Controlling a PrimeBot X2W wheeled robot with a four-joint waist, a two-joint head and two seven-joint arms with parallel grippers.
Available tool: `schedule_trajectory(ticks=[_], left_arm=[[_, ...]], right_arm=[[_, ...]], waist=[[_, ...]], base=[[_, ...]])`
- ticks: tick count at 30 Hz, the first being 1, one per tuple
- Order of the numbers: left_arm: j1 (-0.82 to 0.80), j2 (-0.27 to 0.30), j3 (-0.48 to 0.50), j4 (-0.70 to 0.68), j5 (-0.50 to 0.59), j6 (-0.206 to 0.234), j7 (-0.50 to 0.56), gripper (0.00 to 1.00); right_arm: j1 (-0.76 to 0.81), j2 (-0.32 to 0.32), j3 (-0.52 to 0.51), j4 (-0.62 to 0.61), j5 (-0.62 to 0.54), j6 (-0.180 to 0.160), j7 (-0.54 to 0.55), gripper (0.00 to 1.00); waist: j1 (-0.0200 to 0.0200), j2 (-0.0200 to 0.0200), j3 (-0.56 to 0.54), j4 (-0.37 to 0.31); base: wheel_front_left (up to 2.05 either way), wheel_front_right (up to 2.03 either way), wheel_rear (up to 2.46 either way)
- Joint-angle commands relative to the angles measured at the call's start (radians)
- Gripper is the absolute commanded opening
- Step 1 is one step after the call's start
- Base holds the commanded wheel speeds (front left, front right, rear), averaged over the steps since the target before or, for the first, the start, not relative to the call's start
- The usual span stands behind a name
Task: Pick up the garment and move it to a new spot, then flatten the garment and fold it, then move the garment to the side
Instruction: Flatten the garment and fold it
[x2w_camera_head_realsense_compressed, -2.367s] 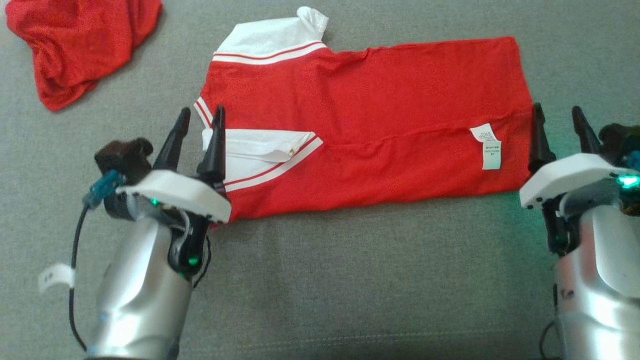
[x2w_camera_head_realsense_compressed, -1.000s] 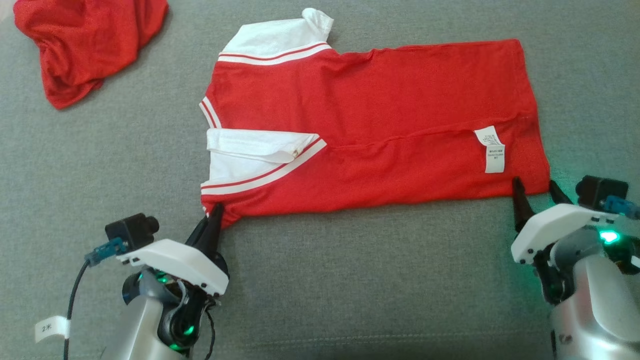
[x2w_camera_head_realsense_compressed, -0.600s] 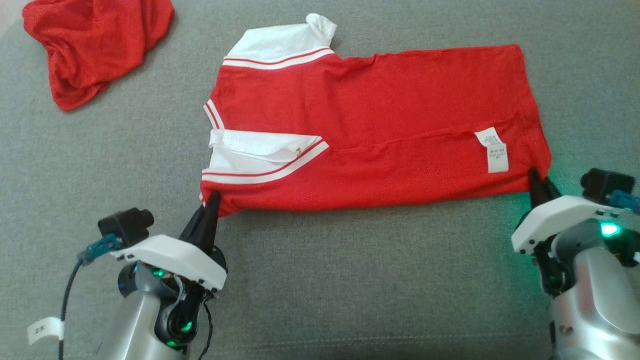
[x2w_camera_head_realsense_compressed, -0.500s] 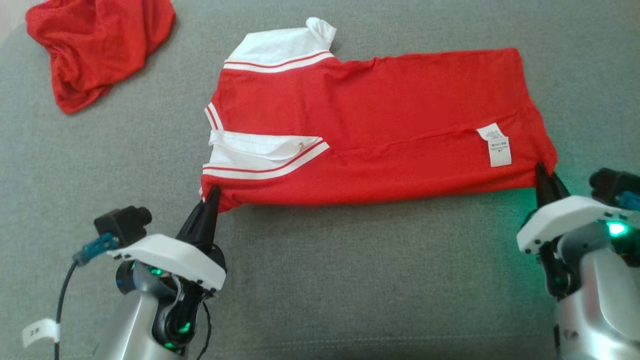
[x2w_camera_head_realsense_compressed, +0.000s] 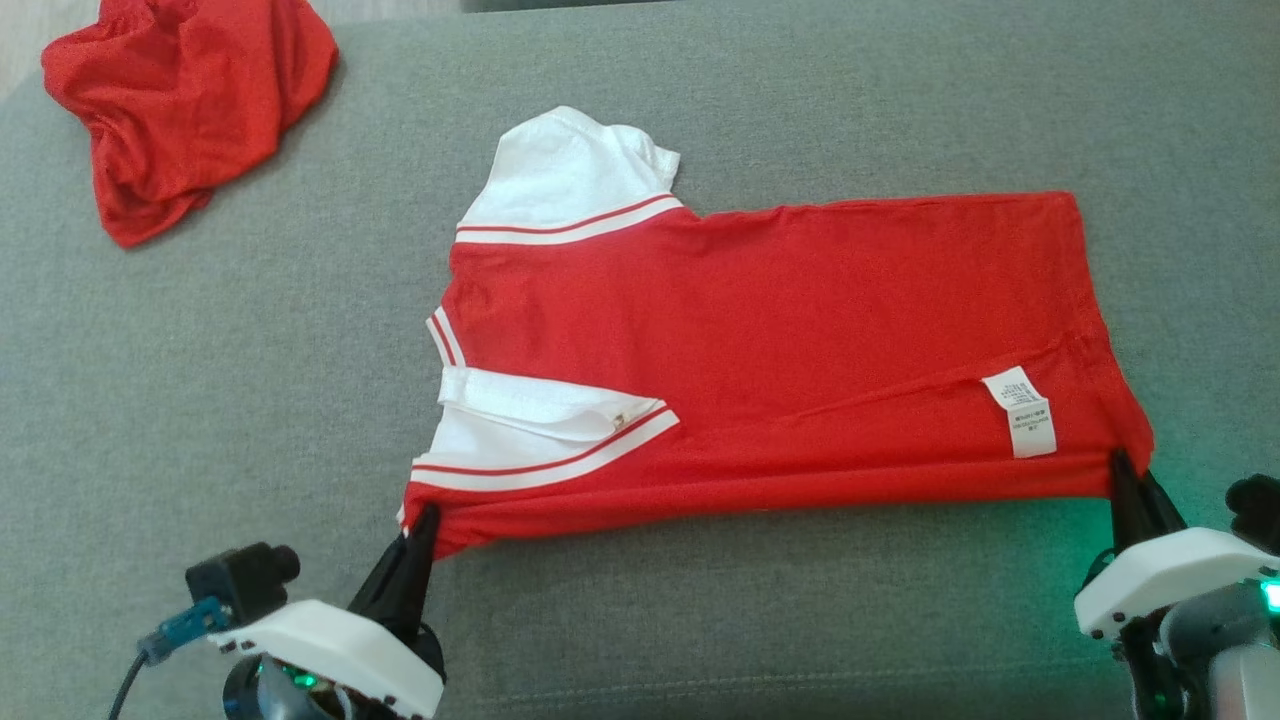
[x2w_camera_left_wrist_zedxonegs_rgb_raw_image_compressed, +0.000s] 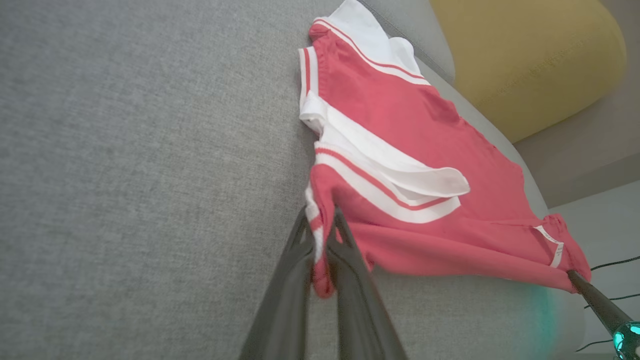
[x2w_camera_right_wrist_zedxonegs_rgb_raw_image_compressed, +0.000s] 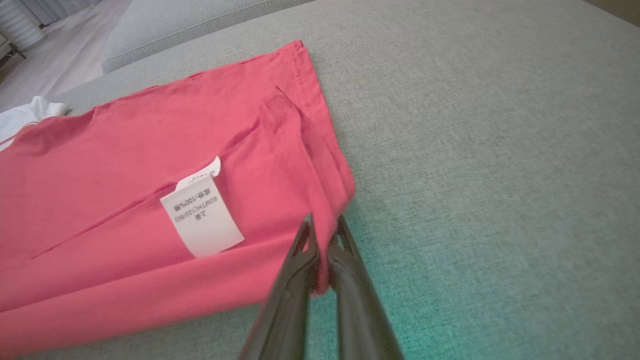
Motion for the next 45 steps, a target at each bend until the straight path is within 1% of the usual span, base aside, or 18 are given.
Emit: schedule_trajectory(ticks=[1, 2, 3, 4, 5, 9, 12, 15, 19, 24, 27, 32, 33, 39, 40, 45], left_arm=[[-0.033, 0.004, 0.044, -0.025, -0.005, 0.01, -0.009, 0.0], [-0.034, 0.001, 0.041, -0.014, -0.003, 0.012, -0.013, 0.21], [-0.036, -0.002, 0.038, -0.001, -0.001, 0.013, -0.015, 0.47], [-0.039, -0.004, 0.035, 0.011, 0.002, 0.013, -0.02, 0.92], [-0.042, -0.006, 0.033, 0.023, 0.005, 0.013, -0.025, 1.0], [-0.054, -0.001, 0.034, 0.053, 0.013, 0.01, -0.043, 1.0], [-0.081, 0.02, 0.044, 0.05, 0.032, 0.01, -0.06, 1.0], [-0.14, 0.052, 0.05, 0.028, 0.055, 0.008, -0.055, 1.0], [-0.279, 0.117, 0.047, -0.008, 0.097, -0.004, -0.006, 1.0], [-0.52, 0.2, 0.028, -0.007, 0.138, -0.034, 0.115, 1.0], [-0.665, 0.235, 0.009, 0.04, 0.146, -0.054, 0.198, 1.0], [-0.837, 0.257, -0.032, 0.167, 0.135, -0.078, 0.313, 1.0], [-0.837, 0.257, -0.032, 0.167, 0.135, -0.078, 0.313, 1.0], [-0.918, 0.279, -0.08, 0.306, 0.122, -0.096, 0.362, 1.0], [-0.932, 0.285, -0.085, 0.348, 0.117, -0.098, 0.368, 1.0], [-0.968, 0.298, -0.08, 0.443, 0.115, -0.098, 0.36, 1.0]], right_arm=[[-0.013, -0.01, 0.011, -0.037, 0.012, 0.007, -0.008, 0.24], [-0.013, -0.01, 0.012, -0.031, 0.013, 0.007, -0.011, 0.56], [-0.014, -0.01, 0.013, -0.024, 0.013, 0.007, -0.015, 0.89], [-0.015, -0.01, 0.015, -0.016, 0.014, 0.007, -0.02, 1.0], [-0.016, -0.01, 0.015, -0.008, 0.013, 0.007, -0.025, 1.0], [-0.018, -0.01, 0.009, 0.016, 0.011, 0.007, -0.046, 1.0], [-0.021, -0.01, 0.002, 0.013, 0.008, 0.007, -0.059, 1.0], [-0.03, -0.01, 0.001, -0.025, -0.001, 0.007, -0.065, 1.0], [-0.054, -0.01, 0.018, -0.102, -0.015, 0.007, -0.056, 1.0], [-0.108, -0.01, 0.072, -0.184, -0.042, 0.007, -0.019, 1.0], [-0.155, -0.01, 0.116, -0.205, -0.057, 0.007, -0.002, 1.0], [-0.226, -0.01, 0.191, -0.202, -0.067, 0.007, 0.009, 1.0], [-0.226, -0.01, 0.191, -0.202, -0.067, 0.007, 0.009, 1.0], [-0.282, -0.016, 0.243, -0.167, -0.064, 0.007, -0.004, 1.0], [-0.296, -0.019, 0.254, -0.155, -0.061, 0.007, -0.011, 1.0], [-0.327, -0.02, 0.281, -0.134, -0.053, 0.007, -0.028, 1.0]], waist=[[0.0001, -0.0001, -0.002, -0.001], [0.0001, -0.0001, -0.003, -0.002], [0.0001, -0.0001, -0.004, -0.002], [0.0001, -0.0001, -0.004, -0.003], [0.0001, -0.0001, -0.004, -0.004], [0.0001, -0.0001, -0.004, -0.006], [0.0001, -0.0001, -0.002, -0.008], [0.0001, -0.0001, 0.002, -0.011], [0.0001, -0.0001, 0.018, -0.024], [0.0001, -0.0001, 0.064, -0.058], [0.0001, -0.0001, 0.1, -0.088], [0.0001, -0.0001, 0.153, -0.138], [0.0001, -0.0001, 0.153, -0.138], [0.0001, -0.0001, 0.194, -0.186], [0.0001, -0.0001, 0.205, -0.199], [0.0001, -0.0001, 0.231, -0.233]], base=[[0.0, 0.0, 0.0], [0.0, 0.0, 0.0], [0.0, 0.0, 0.0], [0.0, 0.0, 0.0], [0.0, 0.0, 0.0], [0.0, 0.0, 0.0], [0.0, 0.0, 0.0], [0.0, 0.0, 0.0], [0.0, 0.0, 0.0], [0.0, 0.0, 0.0], [0.0, 0.0, 0.0], [0.0, 0.0, 0.0], [0.0, 0.0, 0.0], [0.0, 0.0, 0.0], [0.0, 0.0, 0.0], [0.0, 0.0, 0.0]])
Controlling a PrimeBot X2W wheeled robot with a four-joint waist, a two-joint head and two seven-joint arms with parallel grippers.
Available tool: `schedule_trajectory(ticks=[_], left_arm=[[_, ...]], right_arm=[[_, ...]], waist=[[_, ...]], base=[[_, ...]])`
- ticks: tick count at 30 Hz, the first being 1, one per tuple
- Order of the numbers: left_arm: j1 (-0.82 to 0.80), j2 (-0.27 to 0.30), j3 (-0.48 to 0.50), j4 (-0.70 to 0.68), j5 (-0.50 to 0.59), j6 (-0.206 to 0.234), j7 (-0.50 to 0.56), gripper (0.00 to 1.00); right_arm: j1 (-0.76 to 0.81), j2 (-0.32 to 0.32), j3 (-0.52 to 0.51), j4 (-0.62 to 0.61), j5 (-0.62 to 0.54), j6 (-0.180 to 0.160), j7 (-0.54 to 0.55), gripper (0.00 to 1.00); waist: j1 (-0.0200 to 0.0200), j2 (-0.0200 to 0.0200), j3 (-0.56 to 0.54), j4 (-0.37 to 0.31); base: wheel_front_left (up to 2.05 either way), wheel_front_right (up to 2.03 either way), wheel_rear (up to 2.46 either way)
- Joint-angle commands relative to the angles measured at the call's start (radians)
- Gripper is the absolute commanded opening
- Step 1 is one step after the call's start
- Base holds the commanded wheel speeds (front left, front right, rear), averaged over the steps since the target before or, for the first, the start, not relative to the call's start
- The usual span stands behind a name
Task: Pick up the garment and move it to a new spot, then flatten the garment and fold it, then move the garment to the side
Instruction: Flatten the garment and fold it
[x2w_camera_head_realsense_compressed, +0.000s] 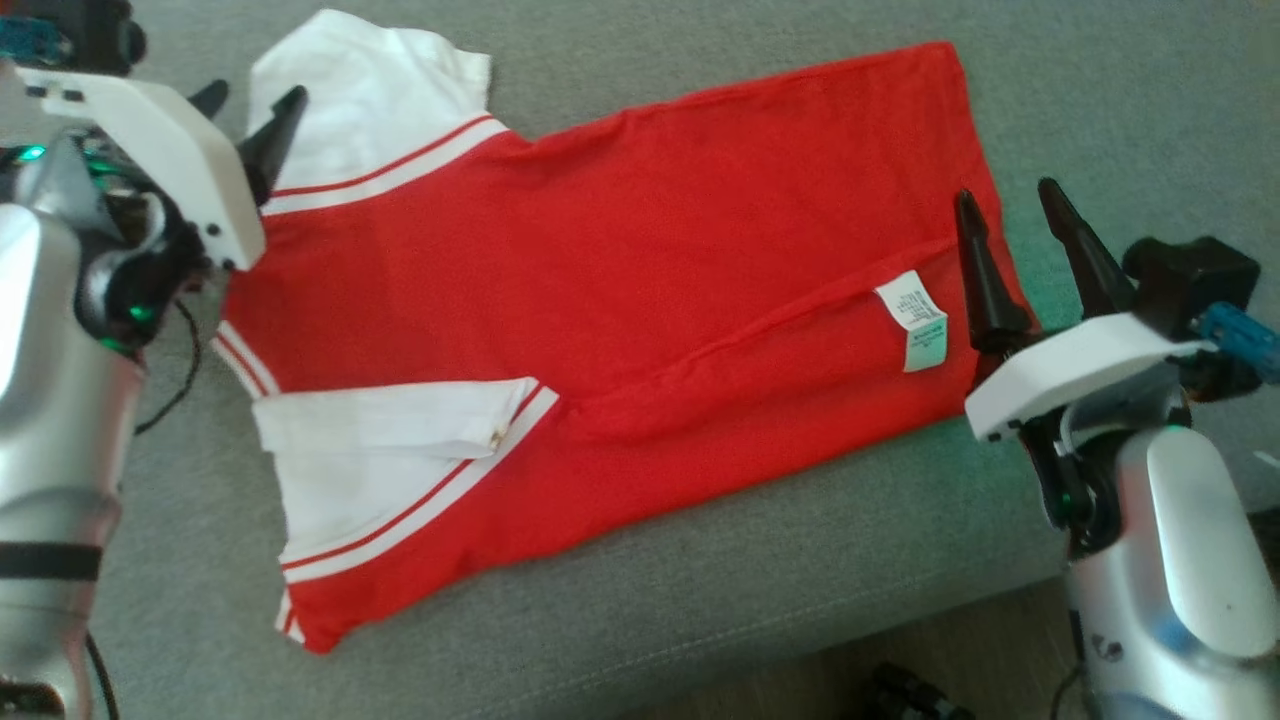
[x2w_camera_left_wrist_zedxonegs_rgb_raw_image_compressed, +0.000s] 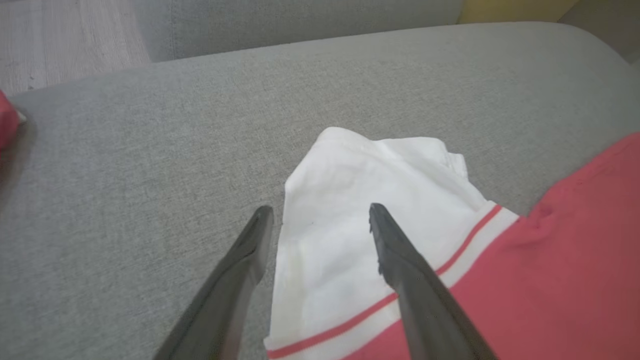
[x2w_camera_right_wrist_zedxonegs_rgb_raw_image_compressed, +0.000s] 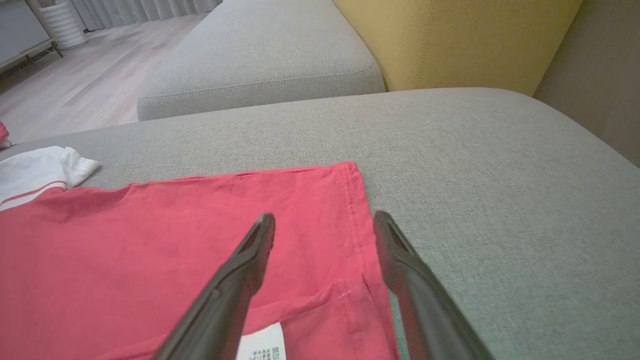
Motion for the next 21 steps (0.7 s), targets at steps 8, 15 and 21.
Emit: schedule_trajectory(ticks=[8, 15, 21], left_arm=[[-0.088, 0.06, 0.044, 0.078, 0.004, 0.027, -0.025, 1.0], [-0.1, 0.048, 0.036, 0.123, -0.007, 0.019, -0.056, 1.0], [-0.111, 0.03, 0.014, 0.137, -0.038, 0.001, -0.051, 0.0]], right_arm=[[-0.052, -0.011, 0.047, -0.005, 0.012, 0.007, -0.028, 1.0], [-0.067, -0.012, 0.052, 0.01, 0.016, 0.007, -0.04, 1.0], [-0.084, -0.012, 0.057, 0.025, 0.019, 0.007, -0.04, 1.0]], waist=[[-0.0001, 0.0, 0.03, -0.041], [-0.0001, 0.0, 0.036, -0.046], [-0.0001, 0.0, 0.039, -0.045]], base=[[0.0, 0.0, 0.0], [0.0, 0.0, 0.0], [0.0, 0.0, 0.0]])
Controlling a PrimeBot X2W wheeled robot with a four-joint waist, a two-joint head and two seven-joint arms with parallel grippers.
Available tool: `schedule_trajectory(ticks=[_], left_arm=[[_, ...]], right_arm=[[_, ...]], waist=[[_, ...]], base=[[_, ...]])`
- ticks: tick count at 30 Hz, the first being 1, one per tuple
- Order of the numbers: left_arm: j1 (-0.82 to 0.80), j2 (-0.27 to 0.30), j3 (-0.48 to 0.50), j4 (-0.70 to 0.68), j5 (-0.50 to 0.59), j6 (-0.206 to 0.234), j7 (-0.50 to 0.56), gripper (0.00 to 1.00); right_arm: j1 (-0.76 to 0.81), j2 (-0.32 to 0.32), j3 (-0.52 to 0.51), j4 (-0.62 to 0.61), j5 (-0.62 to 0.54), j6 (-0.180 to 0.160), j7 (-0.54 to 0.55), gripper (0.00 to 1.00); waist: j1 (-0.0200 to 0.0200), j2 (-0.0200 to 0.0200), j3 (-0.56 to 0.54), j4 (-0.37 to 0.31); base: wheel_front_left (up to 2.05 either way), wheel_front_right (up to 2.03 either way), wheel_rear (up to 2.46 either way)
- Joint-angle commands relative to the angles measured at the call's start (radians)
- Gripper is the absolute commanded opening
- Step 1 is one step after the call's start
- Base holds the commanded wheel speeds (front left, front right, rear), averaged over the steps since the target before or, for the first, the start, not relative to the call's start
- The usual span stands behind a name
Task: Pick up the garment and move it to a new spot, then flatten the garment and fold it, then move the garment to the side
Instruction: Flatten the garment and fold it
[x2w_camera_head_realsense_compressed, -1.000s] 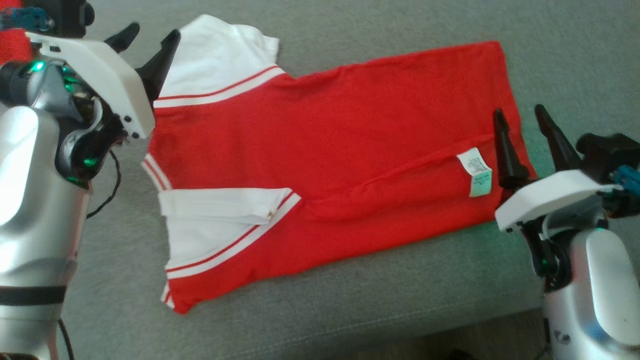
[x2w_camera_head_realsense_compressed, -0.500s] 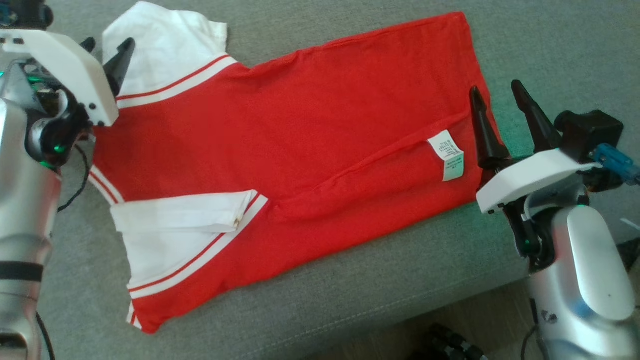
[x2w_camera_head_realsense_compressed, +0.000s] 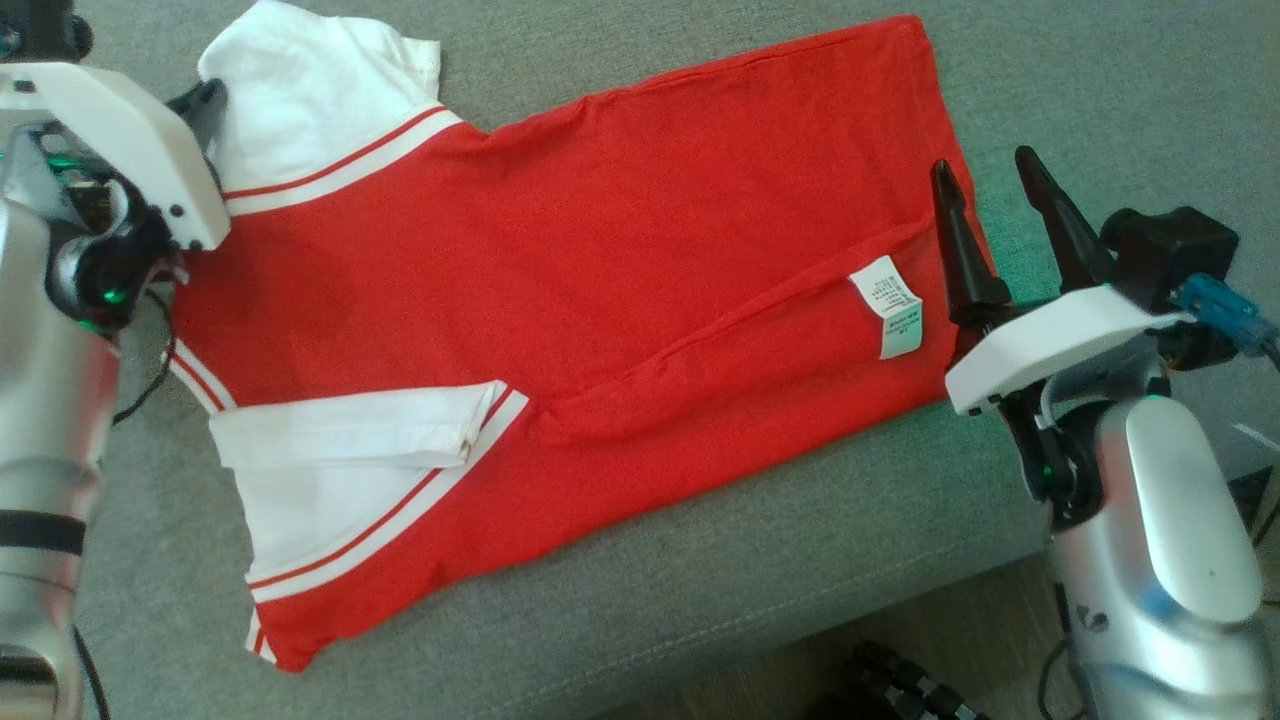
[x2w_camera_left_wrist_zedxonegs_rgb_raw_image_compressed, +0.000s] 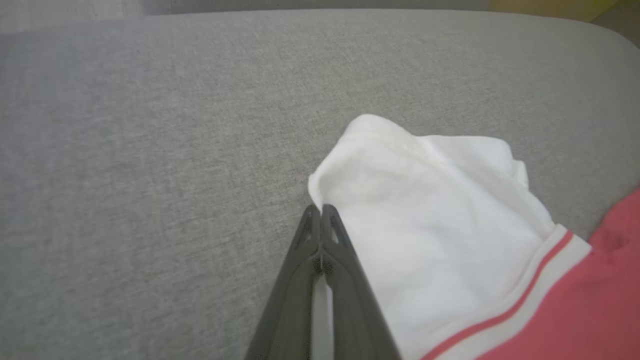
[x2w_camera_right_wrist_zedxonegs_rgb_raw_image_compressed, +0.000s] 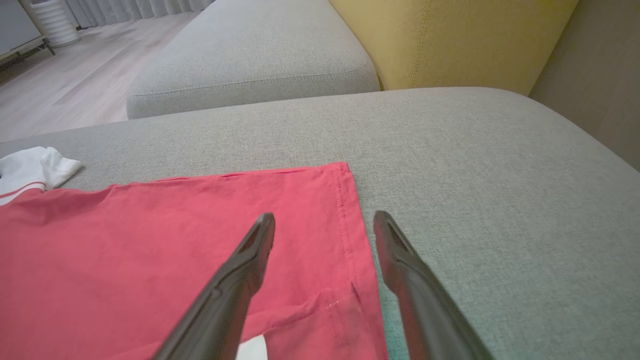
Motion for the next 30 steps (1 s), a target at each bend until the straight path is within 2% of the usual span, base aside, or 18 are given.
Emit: schedule_trajectory(ticks=[1, 8, 13, 21, 30], left_arm=[[-0.047, 0.025, 0.015, -0.025, -0.017, -0.006, 0.002, 0.0], [-0.059, 0.019, -0.009, -0.042, -0.037, -0.013, -0.032, 0.0], [-0.068, 0.01, -0.032, -0.072, -0.052, -0.015, -0.068, 0.0], [-0.074, -0.001, -0.089, -0.16, -0.099, -0.016, -0.101, 0.0], [-0.078, -0.002, -0.13, -0.222, -0.14, -0.016, -0.137, 0.0]], right_arm=[[-0.029, -0.013, 0.021, -0.021, 0.011, 0.007, -0.005, 1.0], [-0.1, -0.041, 0.034, 0.034, 0.014, 0.007, 0.026, 1.0], [-0.197, -0.088, 0.038, 0.111, -0.001, 0.007, 0.076, 1.0], [-0.359, -0.141, 0.031, 0.311, -0.03, 0.007, 0.146, 1.0], [-0.511, -0.162, 0.022, 0.554, -0.047, 0.007, 0.21, 1.0]], waist=[[0.0, 0.0, 0.001, 0.001], [0.0, 0.0, 0.0, 0.016], [0.0, 0.0, -0.004, 0.045], [0.0, 0.0, 0.003, 0.112], [0.0, 0.0, 0.02, 0.157]], base=[[0.0, 0.0, 0.0], [0.0, 0.0, 0.0], [0.0, 0.0, 0.0], [0.0, 0.0, 0.0], [0.0, 0.0, 0.0]])
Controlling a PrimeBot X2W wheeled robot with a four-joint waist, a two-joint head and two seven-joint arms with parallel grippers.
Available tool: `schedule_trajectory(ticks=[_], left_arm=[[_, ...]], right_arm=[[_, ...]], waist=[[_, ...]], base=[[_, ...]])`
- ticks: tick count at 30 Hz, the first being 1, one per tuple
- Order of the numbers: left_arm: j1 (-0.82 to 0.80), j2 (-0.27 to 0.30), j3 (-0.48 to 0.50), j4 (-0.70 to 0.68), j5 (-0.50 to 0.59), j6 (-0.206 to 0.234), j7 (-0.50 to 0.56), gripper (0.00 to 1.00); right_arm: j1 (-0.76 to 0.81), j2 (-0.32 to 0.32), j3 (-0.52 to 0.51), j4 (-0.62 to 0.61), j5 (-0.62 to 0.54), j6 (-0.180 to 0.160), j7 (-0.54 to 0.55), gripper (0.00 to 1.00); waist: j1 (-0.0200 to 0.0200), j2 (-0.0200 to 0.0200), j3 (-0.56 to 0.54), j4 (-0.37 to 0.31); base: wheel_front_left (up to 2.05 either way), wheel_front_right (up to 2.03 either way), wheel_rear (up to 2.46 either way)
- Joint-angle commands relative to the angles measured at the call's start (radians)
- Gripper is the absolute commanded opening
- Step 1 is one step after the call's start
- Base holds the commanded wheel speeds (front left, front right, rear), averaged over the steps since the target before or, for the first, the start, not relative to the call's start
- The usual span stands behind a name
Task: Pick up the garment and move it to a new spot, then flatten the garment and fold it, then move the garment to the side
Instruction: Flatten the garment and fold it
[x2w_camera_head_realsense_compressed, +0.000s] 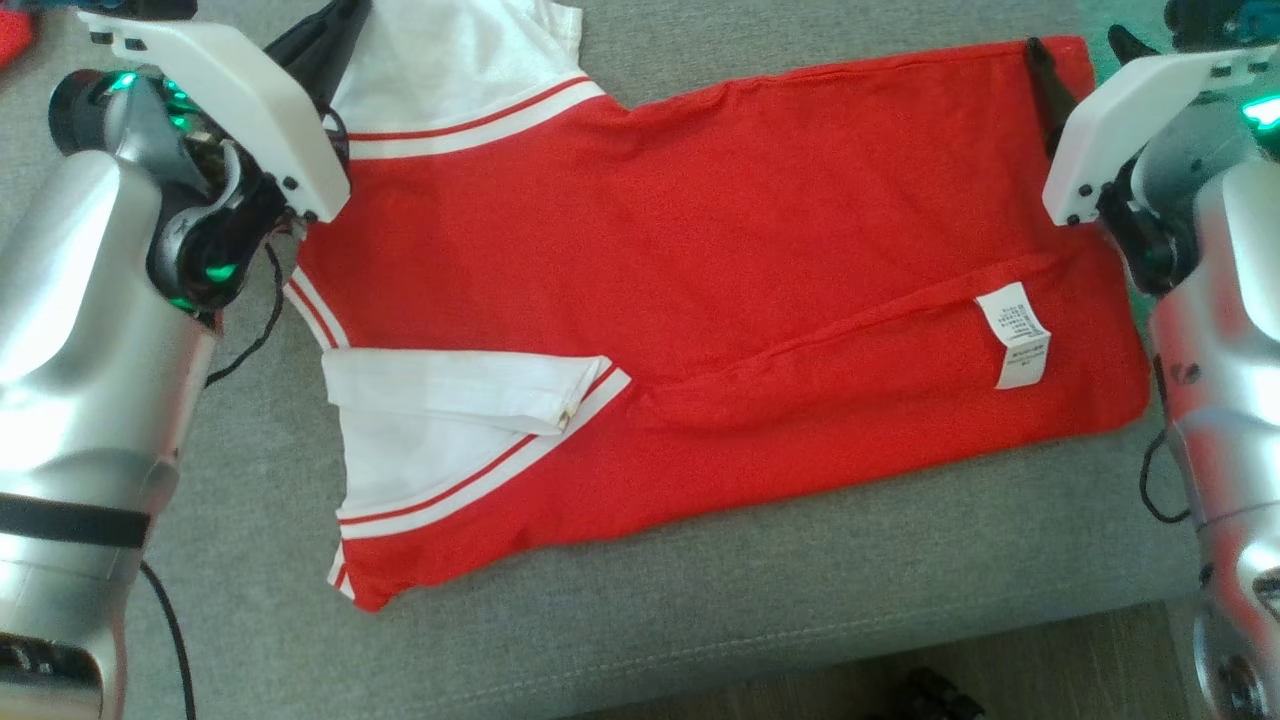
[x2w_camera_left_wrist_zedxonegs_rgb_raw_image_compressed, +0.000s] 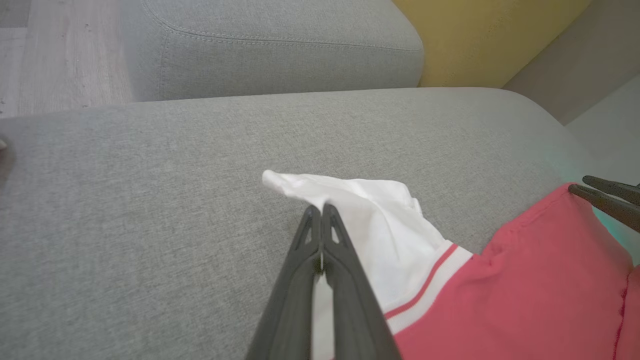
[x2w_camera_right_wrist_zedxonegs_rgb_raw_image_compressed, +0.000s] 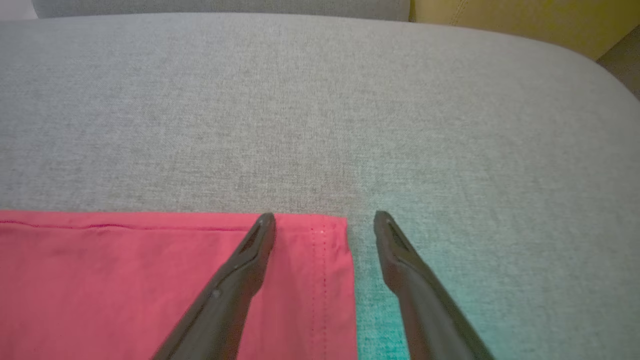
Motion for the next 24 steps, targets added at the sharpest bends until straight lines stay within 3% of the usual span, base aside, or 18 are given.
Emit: schedule_trajectory(ticks=[1, 5, 7, 13, 24], left_arm=[[-0.057, 0.036, 0.024, -0.035, -0.005, -0.006, -0.013, 0.0], [-0.059, 0.034, 0.011, -0.039, -0.017, -0.006, -0.021, 0.0], [-0.059, 0.034, 0.007, -0.039, -0.025, -0.006, -0.024, 0.0], [-0.063, 0.046, -0.001, -0.033, -0.04, -0.006, -0.027, 0.0], [-0.041, 0.058, -0.023, -0.031, -0.066, -0.006, -0.041, 0.0]], right_arm=[[-0.026, -0.007, 0.01, -0.011, -0.002, 0.007, 0.008, 1.0], [-0.058, -0.005, 0.017, 0.062, 0.001, 0.007, 0.014, 0.98], [-0.068, -0.001, 0.026, 0.09, 0.007, 0.007, 0.019, 0.6], [-0.094, 0.003, 0.055, 0.127, 0.03, 0.007, -0.031, 0.0], [-0.073, -0.001, 0.116, 0.123, 0.101, 0.007, -0.176, 0.0]], waist=[[-0.0001, 0.0, 0.002, 0.004], [-0.0001, 0.0, 0.002, 0.009], [-0.0001, 0.0, 0.0, 0.009], [-0.0001, 0.0, -0.004, 0.002], [-0.0001, 0.0, -0.049, -0.006]], base=[[0.0, 0.0, 0.0], [0.0, 0.0, 0.0], [0.0, 0.0, 0.0], [0.0, 0.0, 0.0], [0.0, 0.0, 0.0]])
